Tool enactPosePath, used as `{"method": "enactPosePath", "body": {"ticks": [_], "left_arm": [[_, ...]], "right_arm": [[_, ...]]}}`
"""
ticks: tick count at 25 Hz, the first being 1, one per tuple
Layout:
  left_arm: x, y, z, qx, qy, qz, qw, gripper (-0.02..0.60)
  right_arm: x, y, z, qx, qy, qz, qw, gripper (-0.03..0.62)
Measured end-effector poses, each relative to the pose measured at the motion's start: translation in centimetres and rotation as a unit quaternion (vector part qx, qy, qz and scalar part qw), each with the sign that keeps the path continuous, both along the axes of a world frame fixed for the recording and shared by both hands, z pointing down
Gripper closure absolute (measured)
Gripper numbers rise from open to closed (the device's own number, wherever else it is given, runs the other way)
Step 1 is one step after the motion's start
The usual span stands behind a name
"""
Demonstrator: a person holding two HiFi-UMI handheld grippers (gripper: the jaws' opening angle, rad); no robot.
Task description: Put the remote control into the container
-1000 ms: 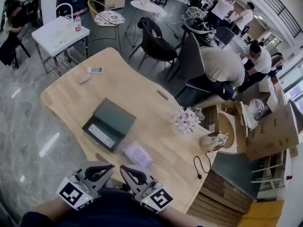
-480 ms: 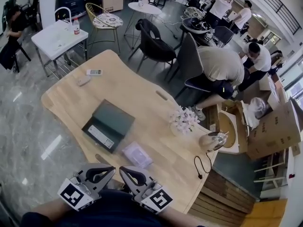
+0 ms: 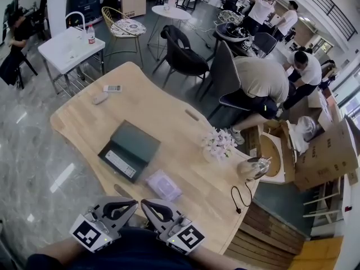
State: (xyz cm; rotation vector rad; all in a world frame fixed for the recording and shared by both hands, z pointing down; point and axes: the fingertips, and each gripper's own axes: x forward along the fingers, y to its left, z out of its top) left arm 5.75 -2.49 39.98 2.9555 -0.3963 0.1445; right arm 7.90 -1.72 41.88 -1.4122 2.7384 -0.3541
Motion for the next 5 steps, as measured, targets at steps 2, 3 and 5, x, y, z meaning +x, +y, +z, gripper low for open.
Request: {"method": "enactPosePath", "body": {"ticks": [2,3,5], "left_arm": [[-0.07,0.11,-0.12,0.000,-0.001,0.000,1.0000,0.489],[-0.11,0.15,-0.15,-0.001,-0.001,-0.001,1.0000,0.490],[-0.20,0.21,-0.21,-0.002,-0.002,-0.001,1.0000,0.490]], "right_arm": [[-0.06,0.06,-0.15,0.000,0.001,0.000,1.000,0.577],[-0.11,0.08,-0.19,0.000,0.002,-0.001,1.000,0.577],[-0.20,0.14,-0.20,0.000,0.003,-0.002,1.000,0.577]]}}
